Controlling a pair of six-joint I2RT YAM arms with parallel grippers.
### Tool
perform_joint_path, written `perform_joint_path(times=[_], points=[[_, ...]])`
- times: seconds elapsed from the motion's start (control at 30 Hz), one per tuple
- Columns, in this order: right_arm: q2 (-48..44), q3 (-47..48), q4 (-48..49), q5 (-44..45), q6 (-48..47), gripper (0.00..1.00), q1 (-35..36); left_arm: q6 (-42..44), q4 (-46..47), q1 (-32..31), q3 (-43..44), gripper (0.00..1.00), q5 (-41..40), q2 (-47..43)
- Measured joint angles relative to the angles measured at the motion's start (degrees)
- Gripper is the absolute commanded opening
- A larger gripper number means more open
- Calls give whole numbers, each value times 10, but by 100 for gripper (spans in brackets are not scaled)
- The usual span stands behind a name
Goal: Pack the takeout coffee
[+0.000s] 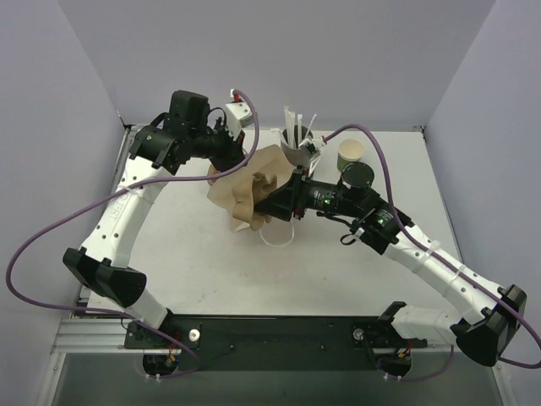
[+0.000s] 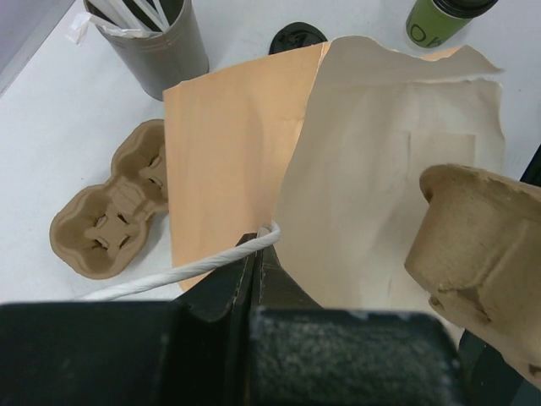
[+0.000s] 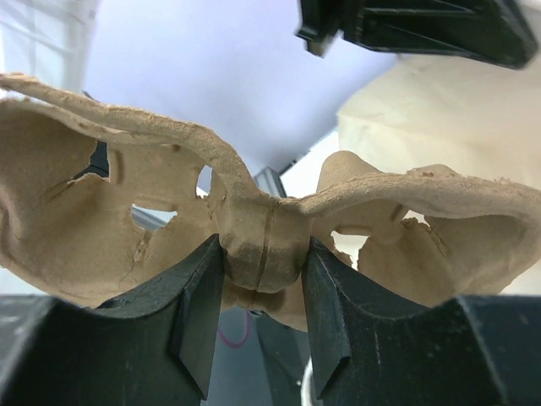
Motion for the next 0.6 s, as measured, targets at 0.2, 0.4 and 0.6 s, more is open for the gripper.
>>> perform_joint_path(times=[0.2, 0.4, 0.6], points=[[-9, 27, -125, 31, -90, 36, 0, 1, -13, -9, 12, 0, 19, 0], [0, 60, -211, 44, -159, 36, 2, 6, -29, -38, 12, 0, 35, 2], [17, 91, -249, 48, -208, 36, 5, 19, -54, -50, 12, 0, 59, 3]])
